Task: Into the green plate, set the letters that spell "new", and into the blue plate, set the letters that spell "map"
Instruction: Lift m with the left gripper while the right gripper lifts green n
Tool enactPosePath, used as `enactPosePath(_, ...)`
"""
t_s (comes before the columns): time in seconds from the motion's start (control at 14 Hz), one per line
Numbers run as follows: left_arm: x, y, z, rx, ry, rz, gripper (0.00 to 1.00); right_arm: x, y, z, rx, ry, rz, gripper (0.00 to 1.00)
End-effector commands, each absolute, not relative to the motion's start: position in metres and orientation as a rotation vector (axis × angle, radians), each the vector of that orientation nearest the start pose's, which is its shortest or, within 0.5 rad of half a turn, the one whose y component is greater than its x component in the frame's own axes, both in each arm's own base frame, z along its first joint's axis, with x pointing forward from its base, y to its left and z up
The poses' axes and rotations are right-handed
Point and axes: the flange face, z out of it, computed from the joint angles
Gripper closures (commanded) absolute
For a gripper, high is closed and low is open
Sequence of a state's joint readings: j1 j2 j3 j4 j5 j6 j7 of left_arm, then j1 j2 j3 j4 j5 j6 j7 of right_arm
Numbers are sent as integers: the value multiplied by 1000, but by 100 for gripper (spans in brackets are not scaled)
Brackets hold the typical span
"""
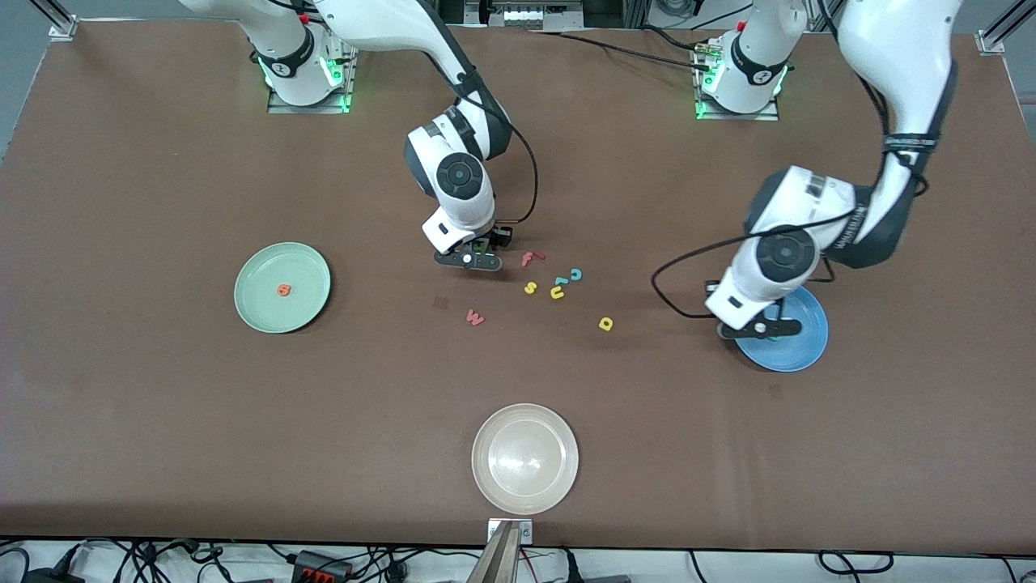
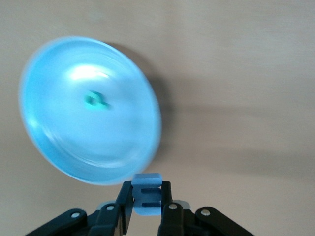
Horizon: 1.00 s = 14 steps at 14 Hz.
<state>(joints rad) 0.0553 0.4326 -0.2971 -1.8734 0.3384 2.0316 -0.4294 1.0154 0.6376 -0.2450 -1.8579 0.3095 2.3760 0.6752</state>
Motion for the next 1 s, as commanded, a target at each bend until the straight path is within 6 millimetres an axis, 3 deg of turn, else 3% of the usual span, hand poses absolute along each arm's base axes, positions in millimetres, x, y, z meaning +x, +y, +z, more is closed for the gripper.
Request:
enactPosePath(0.0, 608, -81, 248, -2888, 109, 267, 82, 442, 452, 170, -3151, 161, 168, 48)
enactPosePath(0.07, 610, -62, 231, -2910, 133, 273, 80, 442, 451, 169, -3151, 163, 169, 52)
enactPosePath(0.14, 610, -50, 223, -2927, 151, 263, 75, 442, 450, 168, -3153, 170, 169, 64)
enactPosePath(0.21, 609, -43, 221, -2933, 165, 264, 30, 443, 451, 170, -3152, 149, 168, 76)
enactPosePath(0.29, 609, -44, 224, -2933, 166, 264, 0, 447, 448, 173, -3148, 142, 160, 87)
enactPosePath(0.43, 611, -51, 237, -2931, 165, 262, 0, 462, 441, 200, -3115, 171, 120, 91)
enactPosePath(0.57, 611, -79, 249, -2952, 211, 237, 0, 495, 408, 219, -3125, 239, 49, 91)
enactPosePath(0.71, 616, -125, 270, -2999, 238, 173, 0, 530, 352, 227, -3184, 206, 71, 91)
enactPosePath(0.86, 616, -166, 281, -3062, 109, 140, 0, 556, 274, 225, -3247, 177, 227, 91)
enactPosePath(0.93, 611, -192, 275, -3066, 160, 139, 0, 563, 245, 226, -3249, 139, 314, 91)
